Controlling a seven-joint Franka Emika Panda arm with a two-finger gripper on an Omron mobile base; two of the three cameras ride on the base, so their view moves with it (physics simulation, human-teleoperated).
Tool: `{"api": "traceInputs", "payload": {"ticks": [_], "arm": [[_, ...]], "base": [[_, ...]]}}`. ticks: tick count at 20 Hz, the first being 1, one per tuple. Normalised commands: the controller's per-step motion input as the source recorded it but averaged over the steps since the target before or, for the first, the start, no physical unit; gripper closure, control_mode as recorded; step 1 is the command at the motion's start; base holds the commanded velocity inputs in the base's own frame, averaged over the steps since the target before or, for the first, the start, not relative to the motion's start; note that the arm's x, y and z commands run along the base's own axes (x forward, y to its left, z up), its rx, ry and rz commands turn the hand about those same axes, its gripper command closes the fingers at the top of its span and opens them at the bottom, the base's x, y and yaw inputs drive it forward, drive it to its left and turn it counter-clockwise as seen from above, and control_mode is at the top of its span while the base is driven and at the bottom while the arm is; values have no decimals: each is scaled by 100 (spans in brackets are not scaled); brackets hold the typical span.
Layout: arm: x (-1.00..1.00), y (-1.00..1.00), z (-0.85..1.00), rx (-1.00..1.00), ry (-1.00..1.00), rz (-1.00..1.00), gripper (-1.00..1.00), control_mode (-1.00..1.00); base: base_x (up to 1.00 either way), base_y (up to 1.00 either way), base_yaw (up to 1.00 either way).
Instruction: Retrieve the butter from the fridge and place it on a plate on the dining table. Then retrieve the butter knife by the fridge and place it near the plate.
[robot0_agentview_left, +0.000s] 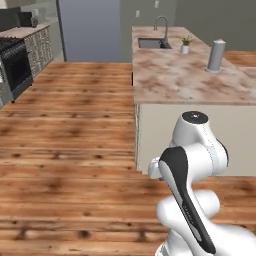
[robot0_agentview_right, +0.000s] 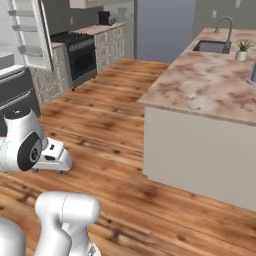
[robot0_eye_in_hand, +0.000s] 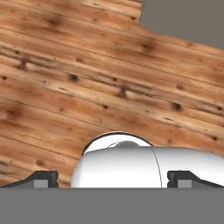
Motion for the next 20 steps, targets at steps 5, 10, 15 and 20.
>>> {"api": "traceInputs", "payload": {"ticks": [5,10,15,20], "arm": [[0,0,0,0,0,0,-100,100],[0,0,0,0,0,0,-100,100],[0,0,0,0,0,0,-100,100],[0,0,0,0,0,0,-100,100]], "base": [[48,100,-39],[49,100,-42],[69,89,-35],[86,44,-18]]}}
